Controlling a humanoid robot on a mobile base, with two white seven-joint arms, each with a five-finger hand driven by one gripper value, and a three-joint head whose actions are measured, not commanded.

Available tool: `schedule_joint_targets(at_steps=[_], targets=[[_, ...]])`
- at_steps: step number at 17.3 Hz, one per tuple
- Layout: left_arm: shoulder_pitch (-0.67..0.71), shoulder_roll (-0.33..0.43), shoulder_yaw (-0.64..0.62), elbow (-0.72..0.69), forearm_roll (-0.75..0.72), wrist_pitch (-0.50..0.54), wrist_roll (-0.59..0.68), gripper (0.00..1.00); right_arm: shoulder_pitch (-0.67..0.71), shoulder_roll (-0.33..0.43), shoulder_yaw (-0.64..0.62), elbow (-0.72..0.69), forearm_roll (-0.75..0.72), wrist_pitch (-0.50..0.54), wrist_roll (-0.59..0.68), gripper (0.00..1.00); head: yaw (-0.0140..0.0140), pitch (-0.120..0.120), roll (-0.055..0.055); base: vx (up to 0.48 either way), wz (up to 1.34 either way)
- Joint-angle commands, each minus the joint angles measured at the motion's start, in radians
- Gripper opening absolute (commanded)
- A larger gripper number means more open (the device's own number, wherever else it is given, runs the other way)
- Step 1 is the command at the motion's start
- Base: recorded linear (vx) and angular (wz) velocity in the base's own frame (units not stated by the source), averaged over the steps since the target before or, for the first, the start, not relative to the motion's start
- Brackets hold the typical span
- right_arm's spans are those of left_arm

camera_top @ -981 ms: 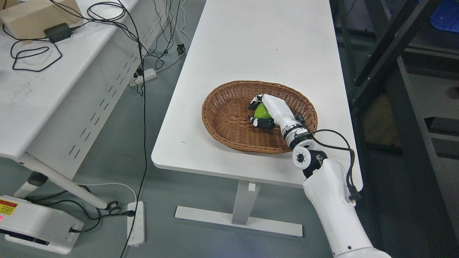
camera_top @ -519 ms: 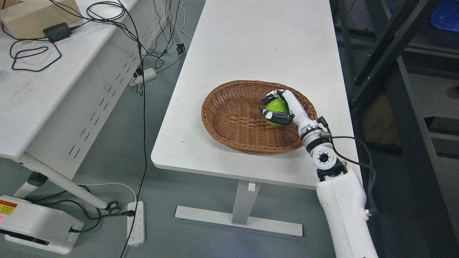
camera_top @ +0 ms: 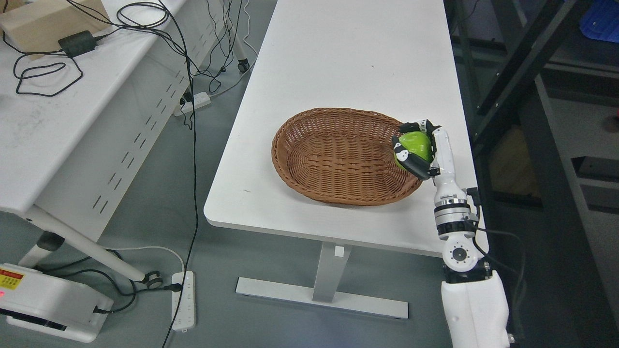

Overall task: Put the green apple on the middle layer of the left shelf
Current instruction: 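Lift the green apple out of the basket with the right hand, then carry the held green apple toward the black shelf while turning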

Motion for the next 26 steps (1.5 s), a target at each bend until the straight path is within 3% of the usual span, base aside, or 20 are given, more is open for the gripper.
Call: schedule_joint_targets(at_steps=[1,14,26], targets=[[0.009,0.017,0.0,0.0,0.0,0.0,0.001,1.0,0.12,-0.003,-0.074,-0.221,-0.019,-0.003,-0.003,0.0,0.0,0.0,0.0,0.0,0.0],[0.009,0.017,0.0,0.0,0.0,0.0,-0.001,1.0,0.134,-0.003,-0.068,-0.235,-0.008,0.055,0.0,0.0,0.0,0.0,0.0,-0.091,-0.03],[0.009,0.017,0.0,0.0,0.0,0.0,-0.001,1.0,0.255,-0.003,-0.081,-0.235,-0.009,0.05,-0.005,0.0,0.0,0.0,0.0,-0.203,-0.09]])
